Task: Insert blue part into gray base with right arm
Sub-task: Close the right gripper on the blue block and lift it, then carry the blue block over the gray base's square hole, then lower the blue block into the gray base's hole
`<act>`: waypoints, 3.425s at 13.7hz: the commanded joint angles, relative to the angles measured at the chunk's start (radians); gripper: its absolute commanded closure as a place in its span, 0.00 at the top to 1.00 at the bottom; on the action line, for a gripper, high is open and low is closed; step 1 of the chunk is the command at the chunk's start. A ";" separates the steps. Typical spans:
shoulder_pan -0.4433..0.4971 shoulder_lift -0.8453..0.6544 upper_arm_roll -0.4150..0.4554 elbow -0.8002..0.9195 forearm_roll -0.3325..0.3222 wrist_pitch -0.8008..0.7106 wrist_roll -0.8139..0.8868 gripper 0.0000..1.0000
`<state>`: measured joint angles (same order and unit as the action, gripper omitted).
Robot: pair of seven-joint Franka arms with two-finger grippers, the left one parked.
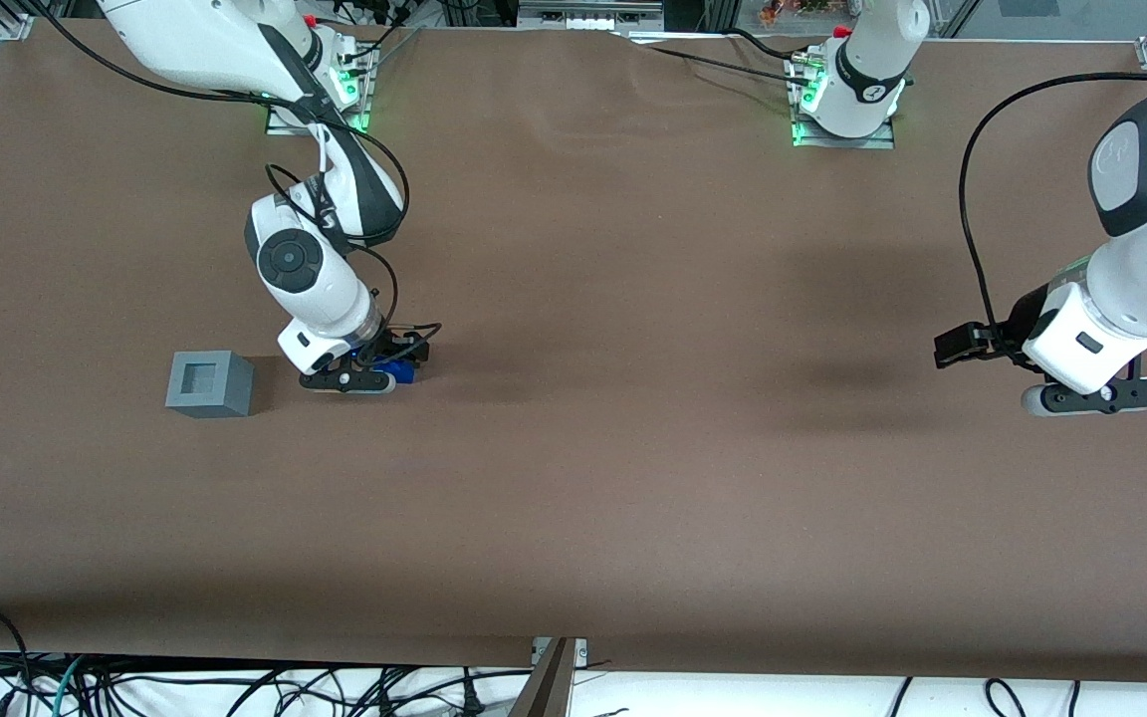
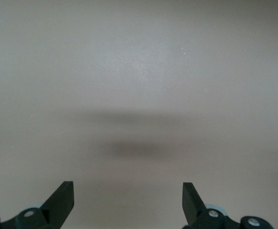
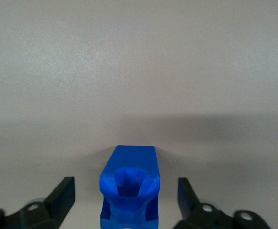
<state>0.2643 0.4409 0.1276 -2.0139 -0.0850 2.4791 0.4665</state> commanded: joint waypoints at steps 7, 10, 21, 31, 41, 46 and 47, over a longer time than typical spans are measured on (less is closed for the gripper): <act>0.001 0.004 0.000 -0.022 -0.018 0.034 0.024 0.51; 0.001 -0.002 -0.002 -0.016 -0.018 0.026 0.023 0.43; -0.008 -0.241 -0.182 0.014 -0.001 -0.299 -0.306 0.43; -0.031 -0.248 -0.404 0.056 0.102 -0.313 -0.566 0.44; -0.082 -0.145 -0.404 0.070 0.146 -0.224 -0.606 0.45; -0.098 -0.120 -0.402 0.069 0.157 -0.198 -0.675 0.45; -0.105 -0.110 -0.404 0.069 0.184 -0.195 -0.712 0.45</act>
<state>0.1830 0.3109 -0.2810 -1.9612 0.0506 2.2758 -0.1695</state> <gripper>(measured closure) 0.493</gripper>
